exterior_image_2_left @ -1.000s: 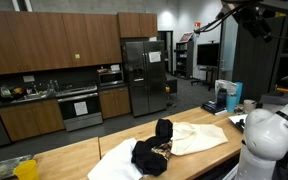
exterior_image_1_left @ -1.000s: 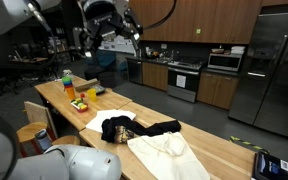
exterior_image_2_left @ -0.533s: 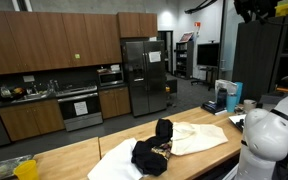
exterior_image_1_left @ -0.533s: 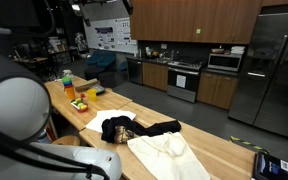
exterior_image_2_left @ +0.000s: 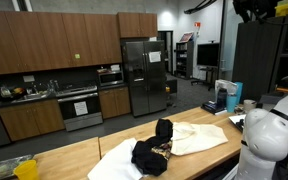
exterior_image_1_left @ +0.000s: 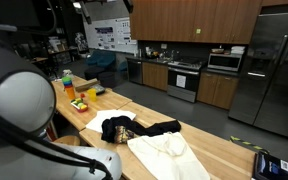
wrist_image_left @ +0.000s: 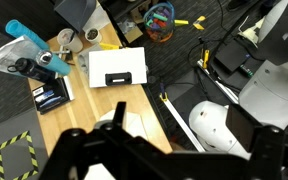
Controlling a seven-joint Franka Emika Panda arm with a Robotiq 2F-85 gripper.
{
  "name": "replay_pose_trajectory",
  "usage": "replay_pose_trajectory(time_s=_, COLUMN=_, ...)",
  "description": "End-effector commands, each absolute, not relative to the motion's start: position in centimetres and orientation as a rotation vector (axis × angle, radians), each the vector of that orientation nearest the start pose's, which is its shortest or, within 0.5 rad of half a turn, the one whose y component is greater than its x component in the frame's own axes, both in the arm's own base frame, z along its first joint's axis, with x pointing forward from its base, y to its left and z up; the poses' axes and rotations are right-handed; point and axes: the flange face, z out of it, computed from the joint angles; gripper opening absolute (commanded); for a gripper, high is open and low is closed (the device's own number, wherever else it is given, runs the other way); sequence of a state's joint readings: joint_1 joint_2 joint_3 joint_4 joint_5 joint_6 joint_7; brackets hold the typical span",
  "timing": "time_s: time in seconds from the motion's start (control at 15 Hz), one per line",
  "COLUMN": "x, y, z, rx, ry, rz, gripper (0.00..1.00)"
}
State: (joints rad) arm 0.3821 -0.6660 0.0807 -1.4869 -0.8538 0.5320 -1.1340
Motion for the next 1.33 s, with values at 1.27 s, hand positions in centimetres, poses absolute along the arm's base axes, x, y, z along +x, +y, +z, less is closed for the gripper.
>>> replay_pose_trajectory(time_s=1.27, x=21.2, y=-3.7, z=74.9, rx=-3.276, ry=-1.166, rz=0.869, gripper=1.0)
